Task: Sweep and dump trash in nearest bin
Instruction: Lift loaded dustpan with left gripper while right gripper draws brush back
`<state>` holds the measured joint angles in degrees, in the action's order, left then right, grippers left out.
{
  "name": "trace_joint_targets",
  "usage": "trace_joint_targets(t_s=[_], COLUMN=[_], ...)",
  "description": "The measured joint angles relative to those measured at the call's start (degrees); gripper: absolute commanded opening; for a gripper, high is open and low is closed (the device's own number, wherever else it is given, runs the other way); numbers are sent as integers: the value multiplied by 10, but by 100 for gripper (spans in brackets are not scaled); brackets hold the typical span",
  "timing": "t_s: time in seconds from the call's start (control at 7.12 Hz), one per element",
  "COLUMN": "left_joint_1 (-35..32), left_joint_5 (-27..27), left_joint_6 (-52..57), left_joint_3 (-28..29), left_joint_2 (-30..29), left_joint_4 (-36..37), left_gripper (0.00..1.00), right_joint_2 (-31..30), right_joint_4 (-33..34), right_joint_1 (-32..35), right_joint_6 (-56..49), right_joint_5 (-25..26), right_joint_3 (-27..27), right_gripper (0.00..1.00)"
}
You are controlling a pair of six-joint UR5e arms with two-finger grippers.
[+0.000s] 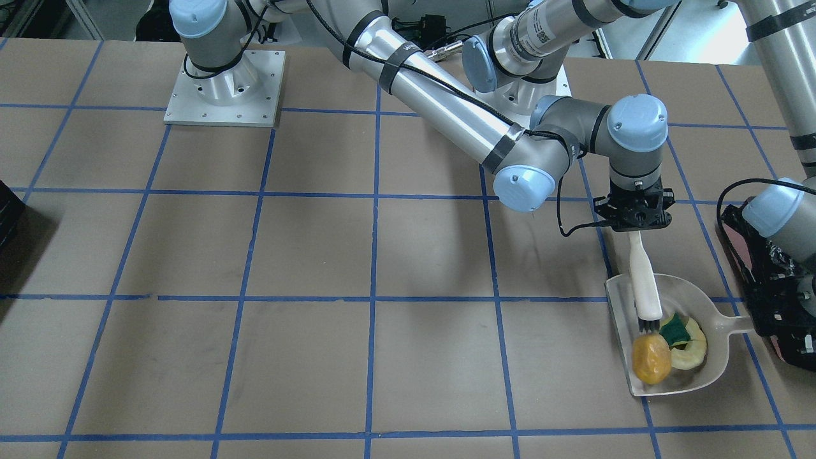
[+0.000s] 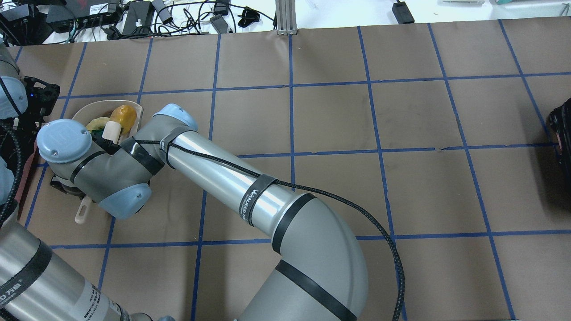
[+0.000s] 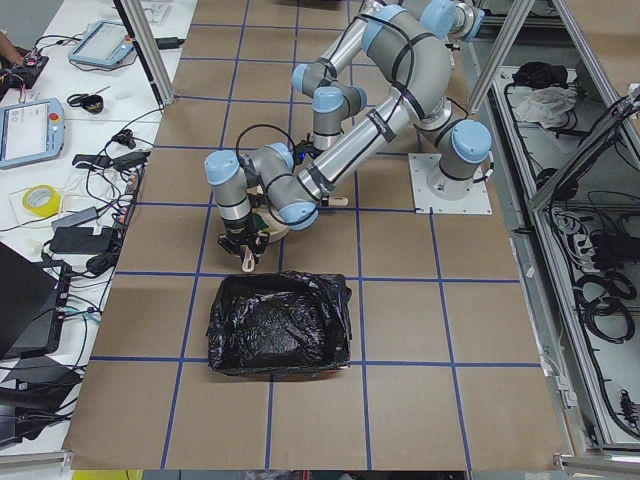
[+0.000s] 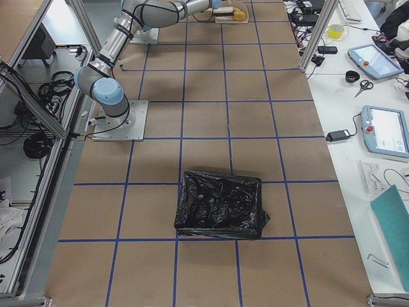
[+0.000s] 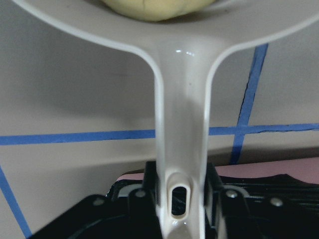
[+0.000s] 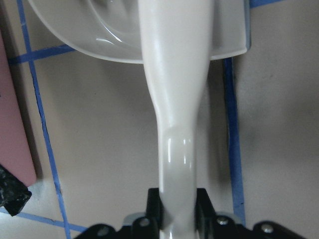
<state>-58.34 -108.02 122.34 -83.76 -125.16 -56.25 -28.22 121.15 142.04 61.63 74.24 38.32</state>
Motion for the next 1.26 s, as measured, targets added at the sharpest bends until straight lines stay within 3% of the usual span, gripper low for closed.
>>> trace_joint_targets(t_s=[0.42, 0.84, 1.26], left_joint_1=[0, 1, 8], left_joint_5=[0, 19, 84], left_joint_6=[-1, -6, -7], left_joint_3=[0, 0, -2], left_joint_2=[0, 5, 16], left_joint_4=[0, 0, -12], left_gripper=[0, 0, 0], right_joint_2=[-35, -117, -172], right_joint_4=[-35, -182, -275], right_joint_1=[-8, -47, -99], right_joint_6=[12, -9, -66], right_joint_5=[-1, 10, 71], right_joint_3=[0, 12, 53], right_gripper=[0, 0, 0])
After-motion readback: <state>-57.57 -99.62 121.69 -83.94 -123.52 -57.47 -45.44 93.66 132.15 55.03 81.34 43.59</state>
